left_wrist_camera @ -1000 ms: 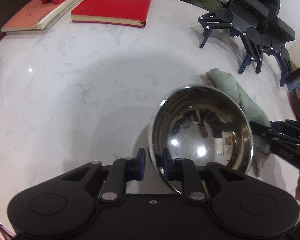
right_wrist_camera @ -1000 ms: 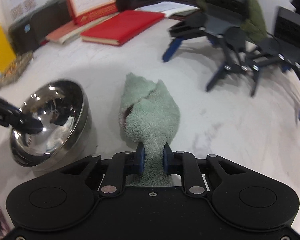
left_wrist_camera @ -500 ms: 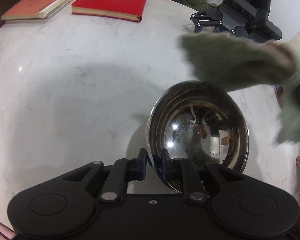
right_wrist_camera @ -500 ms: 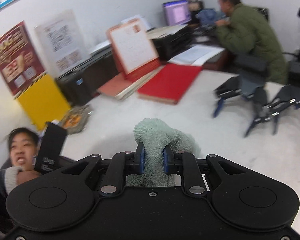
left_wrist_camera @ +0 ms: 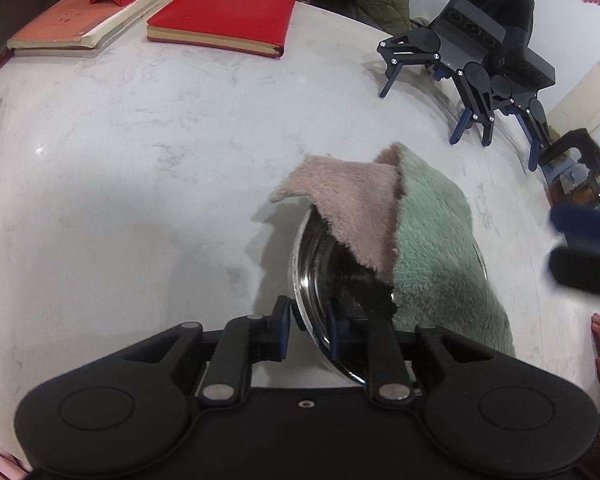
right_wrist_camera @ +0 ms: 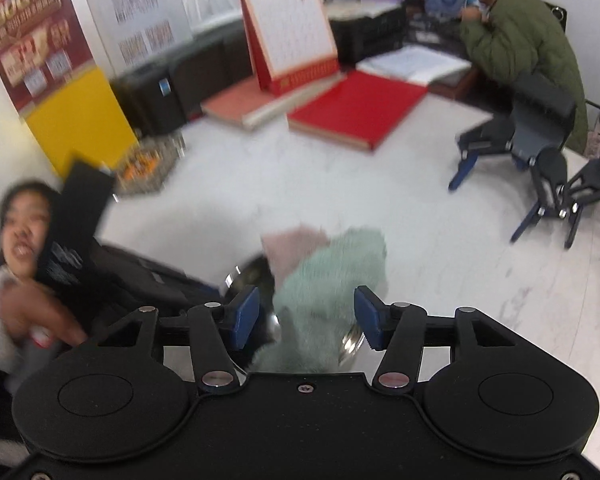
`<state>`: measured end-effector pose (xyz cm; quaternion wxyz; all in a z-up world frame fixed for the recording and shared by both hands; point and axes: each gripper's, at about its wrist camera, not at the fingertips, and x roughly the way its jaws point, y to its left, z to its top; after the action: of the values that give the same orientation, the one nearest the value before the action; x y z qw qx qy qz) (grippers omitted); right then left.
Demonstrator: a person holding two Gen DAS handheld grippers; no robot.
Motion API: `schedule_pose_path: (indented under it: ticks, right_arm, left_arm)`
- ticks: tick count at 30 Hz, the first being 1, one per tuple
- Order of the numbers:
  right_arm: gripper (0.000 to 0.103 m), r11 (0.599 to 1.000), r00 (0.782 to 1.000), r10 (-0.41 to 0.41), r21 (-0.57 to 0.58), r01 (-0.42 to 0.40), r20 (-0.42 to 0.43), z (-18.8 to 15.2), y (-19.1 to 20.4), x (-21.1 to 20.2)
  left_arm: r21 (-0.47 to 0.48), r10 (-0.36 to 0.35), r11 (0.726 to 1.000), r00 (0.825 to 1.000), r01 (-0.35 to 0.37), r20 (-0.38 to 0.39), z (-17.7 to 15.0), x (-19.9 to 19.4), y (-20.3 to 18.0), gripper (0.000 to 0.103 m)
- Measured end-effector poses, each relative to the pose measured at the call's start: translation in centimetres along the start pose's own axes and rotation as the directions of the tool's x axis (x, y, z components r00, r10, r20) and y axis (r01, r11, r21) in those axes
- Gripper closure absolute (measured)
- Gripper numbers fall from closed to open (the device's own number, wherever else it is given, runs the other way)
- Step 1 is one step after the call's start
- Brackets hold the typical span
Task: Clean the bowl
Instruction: 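Lift the green cloth with the right gripper and lower it into the bowl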
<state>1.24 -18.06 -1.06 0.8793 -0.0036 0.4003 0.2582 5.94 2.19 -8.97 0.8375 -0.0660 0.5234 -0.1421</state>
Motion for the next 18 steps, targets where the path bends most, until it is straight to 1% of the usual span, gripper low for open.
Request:
schedule_pose_path:
  ticks: [1,3,5,6,7,8,9,11,15,18]
  right_arm:
    - [0.051,1.000,1.000,-0.004,0.007,0.004,0.009,0.3,0.1,-0.2]
    - [0.052,0.999,1.000,-0.031,-0.009,0.031,-0.001,0.8,0.3,0.5]
    - [0.062,0.999,1.000,-0.019,-0.032,0.018,-0.024,1.1,0.7,2.3]
    - [0.064,0.999,0.999,-0.004,-0.041,0.002,-0.048,1.0,0.9,3.6]
    - [0.069,0.999,0.998,-0.001,-0.051,-0.002,-0.067,0.9,1.1,4.5]
    - [0.074,0.998,0.996,-0.008,-0.061,0.003,-0.084,0.8,1.2,5.3]
    - [0.076,0.997,0.994,-0.022,-0.072,0.014,-0.107,0.5,1.3,6.5]
    - [0.083,0.996,0.988,-0.039,-0.079,0.027,-0.148,0.1,1.2,7.9]
    - [0.085,0.991,0.967,-0.064,-0.128,0.033,-0.246,-1.6,1.4,9.5]
    - [0.085,0.989,0.964,-0.054,-0.144,0.017,-0.260,-2.0,1.8,8.7]
  left_arm:
    - [0.017,0.017,1.000,1.000,-0.017,0.008,-0.1,-0.2,-0.1,0.080]
    - [0.057,0.053,0.997,0.998,-0.055,0.026,-0.3,-0.5,-0.5,0.080]
    - [0.075,0.066,0.995,0.997,-0.069,0.034,-0.5,-0.7,-0.6,0.080]
    - [0.076,0.068,0.995,0.997,-0.070,0.035,-0.5,-0.7,-0.6,0.080]
    - [0.071,0.064,0.995,0.997,-0.067,0.035,-0.6,-0.8,-0.5,0.079]
    - [0.068,0.062,0.996,0.997,-0.064,0.035,-0.7,-0.8,-0.4,0.079]
    - [0.063,0.060,0.996,0.998,-0.062,0.036,-0.7,-0.8,-0.2,0.079]
    - [0.052,0.068,0.996,0.996,-0.070,0.051,-0.8,-0.8,0.0,0.079]
    - [0.037,0.088,0.995,0.993,-0.091,0.084,-0.9,-1.0,0.5,0.074]
    - [0.010,0.078,0.997,0.993,-0.079,0.087,-0.9,-1.0,0.9,0.074]
